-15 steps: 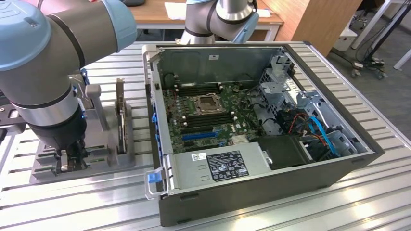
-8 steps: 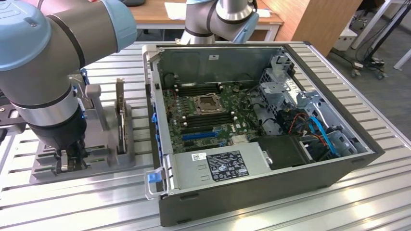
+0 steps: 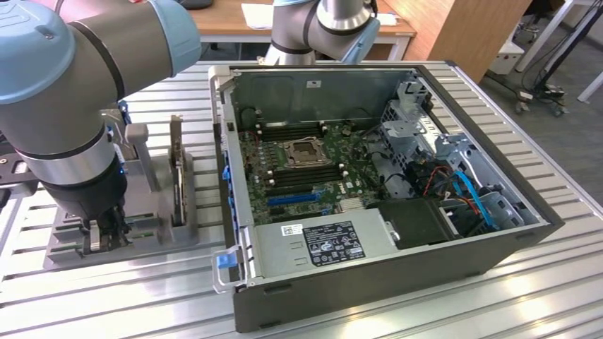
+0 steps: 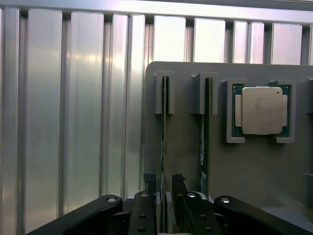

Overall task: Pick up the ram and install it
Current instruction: 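Pick up the ram and move it above insertion slot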

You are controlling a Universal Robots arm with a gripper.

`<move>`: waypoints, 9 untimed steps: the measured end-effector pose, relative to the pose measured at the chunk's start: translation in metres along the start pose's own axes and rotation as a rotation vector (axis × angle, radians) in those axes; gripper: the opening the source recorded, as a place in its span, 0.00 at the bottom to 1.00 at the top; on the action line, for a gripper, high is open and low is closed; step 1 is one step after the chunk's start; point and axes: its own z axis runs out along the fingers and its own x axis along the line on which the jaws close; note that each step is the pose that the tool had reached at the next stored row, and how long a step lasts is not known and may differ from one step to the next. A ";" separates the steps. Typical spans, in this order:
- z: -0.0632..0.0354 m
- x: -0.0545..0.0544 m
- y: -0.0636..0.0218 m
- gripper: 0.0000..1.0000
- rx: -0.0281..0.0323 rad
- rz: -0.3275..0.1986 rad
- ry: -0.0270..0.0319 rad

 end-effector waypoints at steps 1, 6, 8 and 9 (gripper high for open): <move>0.0003 0.000 0.0000 0.27 0.0001 0.000 0.0000; 0.0002 0.000 -0.0001 0.27 -0.0001 0.000 0.0001; 0.0003 -0.001 -0.0001 0.27 -0.0001 0.000 0.0001; 0.0003 -0.001 -0.0001 0.27 -0.0002 0.000 0.0001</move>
